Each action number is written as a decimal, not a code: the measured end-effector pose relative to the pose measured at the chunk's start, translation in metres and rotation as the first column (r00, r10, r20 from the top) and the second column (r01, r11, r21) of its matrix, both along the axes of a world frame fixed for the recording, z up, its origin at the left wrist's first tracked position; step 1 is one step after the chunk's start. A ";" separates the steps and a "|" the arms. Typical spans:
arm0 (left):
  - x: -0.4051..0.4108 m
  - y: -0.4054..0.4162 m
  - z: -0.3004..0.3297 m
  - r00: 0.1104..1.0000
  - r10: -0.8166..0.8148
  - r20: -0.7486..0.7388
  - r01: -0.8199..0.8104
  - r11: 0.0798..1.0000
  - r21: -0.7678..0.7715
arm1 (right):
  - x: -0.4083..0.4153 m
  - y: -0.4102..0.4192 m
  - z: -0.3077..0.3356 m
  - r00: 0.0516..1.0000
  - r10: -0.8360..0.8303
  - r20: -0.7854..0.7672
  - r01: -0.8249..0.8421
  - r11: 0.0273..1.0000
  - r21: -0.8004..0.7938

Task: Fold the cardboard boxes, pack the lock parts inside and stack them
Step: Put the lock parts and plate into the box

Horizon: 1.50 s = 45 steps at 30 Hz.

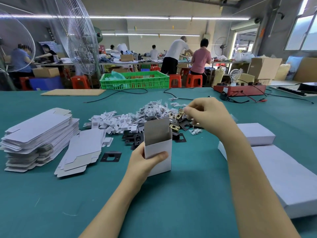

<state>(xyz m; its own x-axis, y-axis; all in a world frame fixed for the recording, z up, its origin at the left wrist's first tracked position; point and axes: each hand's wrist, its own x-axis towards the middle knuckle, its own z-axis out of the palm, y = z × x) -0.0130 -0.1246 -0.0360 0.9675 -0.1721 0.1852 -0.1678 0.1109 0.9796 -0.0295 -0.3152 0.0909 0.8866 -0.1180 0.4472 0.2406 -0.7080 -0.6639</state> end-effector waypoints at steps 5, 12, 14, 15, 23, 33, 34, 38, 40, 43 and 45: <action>0.002 -0.001 -0.001 0.996 0.082 -0.042 -0.086 0.992 -0.088 | 0.010 -0.027 -0.020 0.984 -0.167 -0.063 0.174 0.977 0.125; 0.004 0.003 -0.002 0.982 0.186 -0.041 -0.190 0.975 -0.114 | 0.027 -0.029 -0.038 0.975 -0.211 -0.071 0.222 0.942 0.253; 0.005 0.004 -0.003 0.980 0.197 -0.041 -0.200 0.973 -0.112 | 0.035 -0.030 -0.045 0.958 -0.284 -0.026 0.280 0.917 0.286; 0.006 0.004 -0.003 0.980 0.196 -0.034 -0.198 0.975 -0.099 | 0.039 -0.031 -0.050 0.945 -0.327 -0.015 0.317 0.900 0.300; 0.006 0.003 -0.005 0.987 0.159 -0.007 -0.159 0.986 -0.042 | 0.069 -0.027 -0.132 0.935 -0.318 -0.160 0.324 0.946 0.014; 0.004 0.002 -0.004 0.988 0.154 0.001 -0.154 0.987 -0.048 | 0.088 -0.019 -0.137 0.753 -0.495 -0.433 0.253 0.826 -0.504; 0.004 0.002 -0.003 0.988 0.155 0.000 -0.154 0.987 -0.049 | 0.087 -0.019 -0.137 0.763 -0.500 -0.410 0.267 0.821 -0.505; 0.004 0.002 -0.003 0.987 0.162 -0.005 -0.162 0.986 -0.042 | 0.076 -0.021 -0.136 0.837 -0.461 -0.296 0.349 0.865 -0.360; 0.004 0.003 -0.003 0.986 0.164 -0.009 -0.164 0.986 -0.036 | 0.069 -0.023 -0.136 0.856 -0.467 -0.222 0.411 0.875 -0.256; 0.003 0.001 -0.003 0.986 0.163 -0.016 -0.164 0.986 -0.038 | 0.064 -0.026 -0.136 0.865 -0.454 -0.212 0.405 0.883 -0.238; 0.002 0.001 -0.002 0.987 0.161 -0.012 -0.161 0.986 -0.040 | 0.066 -0.026 -0.133 0.858 -0.428 -0.284 0.344 0.889 -0.301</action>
<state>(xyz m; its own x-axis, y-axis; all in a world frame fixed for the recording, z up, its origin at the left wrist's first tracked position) -0.0113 -0.1239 -0.0377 0.9835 -0.0065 0.1805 -0.1784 0.1224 0.9763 0.0368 -0.3415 -0.0422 0.8908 -0.4125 0.1907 -0.2903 -0.8393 -0.4596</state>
